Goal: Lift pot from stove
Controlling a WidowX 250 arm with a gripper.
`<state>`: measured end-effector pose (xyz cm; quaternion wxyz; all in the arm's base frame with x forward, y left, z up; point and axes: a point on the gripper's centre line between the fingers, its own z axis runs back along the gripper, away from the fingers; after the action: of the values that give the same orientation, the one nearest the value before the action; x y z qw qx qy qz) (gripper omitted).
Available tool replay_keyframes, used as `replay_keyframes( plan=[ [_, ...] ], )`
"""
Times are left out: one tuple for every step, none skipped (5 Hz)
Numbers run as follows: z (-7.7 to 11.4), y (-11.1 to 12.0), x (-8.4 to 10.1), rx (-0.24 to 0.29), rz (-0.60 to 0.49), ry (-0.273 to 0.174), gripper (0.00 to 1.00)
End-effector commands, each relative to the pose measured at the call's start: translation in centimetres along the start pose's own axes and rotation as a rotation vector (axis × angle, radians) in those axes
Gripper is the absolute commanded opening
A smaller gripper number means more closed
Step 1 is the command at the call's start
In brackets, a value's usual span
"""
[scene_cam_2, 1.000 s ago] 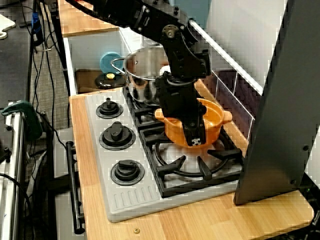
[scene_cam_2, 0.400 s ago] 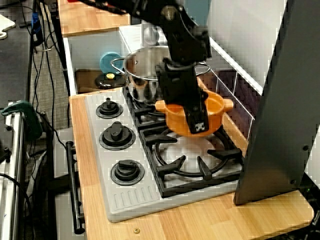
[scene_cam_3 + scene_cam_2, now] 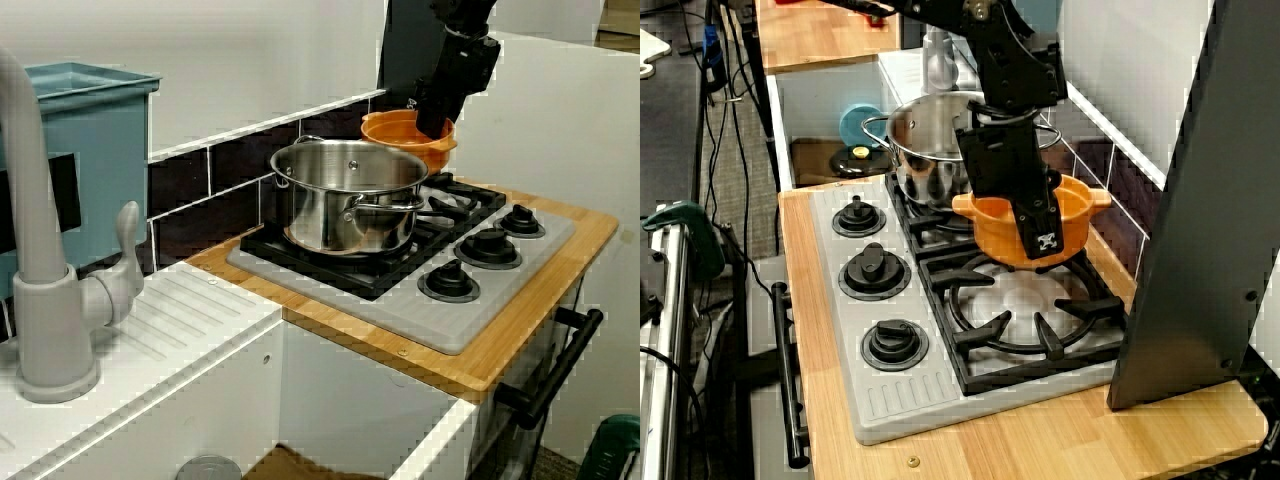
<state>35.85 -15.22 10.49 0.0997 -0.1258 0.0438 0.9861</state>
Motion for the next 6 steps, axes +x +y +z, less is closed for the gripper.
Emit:
replay_keyframes(
  plan=[
    [4.0,0.2,-1.7,0.023,0.002,0.113,0.00],
    [4.6,0.3,-1.6,0.028,0.004,0.124,0.00],
    [6.0,-0.2,-1.3,0.041,0.018,0.145,0.00],
    [7.4,-1.0,-1.2,0.066,0.038,0.159,0.00],
    [8.9,-1.7,-1.2,0.090,0.055,0.185,0.00],
    [9.7,-2.1,-1.3,0.110,0.064,0.196,0.00]
  ],
)
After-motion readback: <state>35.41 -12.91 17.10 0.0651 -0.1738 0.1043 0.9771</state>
